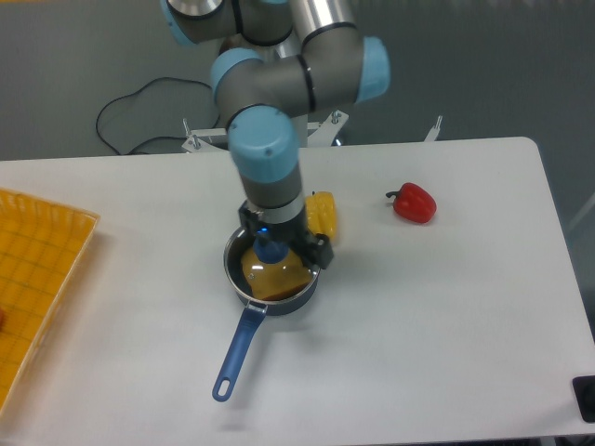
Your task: Close the pot lid
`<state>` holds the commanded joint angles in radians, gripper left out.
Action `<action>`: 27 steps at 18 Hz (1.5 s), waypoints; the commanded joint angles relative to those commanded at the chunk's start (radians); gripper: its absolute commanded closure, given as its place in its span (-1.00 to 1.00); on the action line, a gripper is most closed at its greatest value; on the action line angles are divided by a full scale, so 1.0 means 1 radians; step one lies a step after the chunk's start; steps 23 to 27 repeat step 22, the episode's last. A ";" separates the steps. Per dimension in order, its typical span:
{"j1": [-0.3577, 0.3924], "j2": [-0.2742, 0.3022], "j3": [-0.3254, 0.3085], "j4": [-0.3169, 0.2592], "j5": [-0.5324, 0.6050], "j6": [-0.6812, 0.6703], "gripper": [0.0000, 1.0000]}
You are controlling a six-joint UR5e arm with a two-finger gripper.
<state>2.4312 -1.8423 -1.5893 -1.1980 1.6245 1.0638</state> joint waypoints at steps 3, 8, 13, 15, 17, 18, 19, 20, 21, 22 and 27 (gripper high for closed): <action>0.058 0.002 0.008 0.002 -0.003 0.178 -1.00; 0.178 0.002 0.009 0.003 -0.029 0.405 -1.00; 0.262 -0.026 0.020 0.012 -0.034 0.568 -1.00; 0.299 -0.025 0.017 0.003 -0.035 0.596 -1.00; 0.322 -0.017 0.017 0.003 -0.037 0.642 -1.00; 0.330 -0.015 0.015 0.003 -0.044 0.657 -1.00; 0.344 -0.014 0.011 0.003 -0.060 0.657 -1.00; 0.359 -0.005 0.008 0.002 -0.075 0.659 -1.00; 0.364 0.015 0.003 0.000 -0.081 0.659 -1.00; 0.365 0.026 -0.006 0.000 -0.083 0.659 -1.00; 0.365 0.026 -0.006 0.000 -0.083 0.659 -1.00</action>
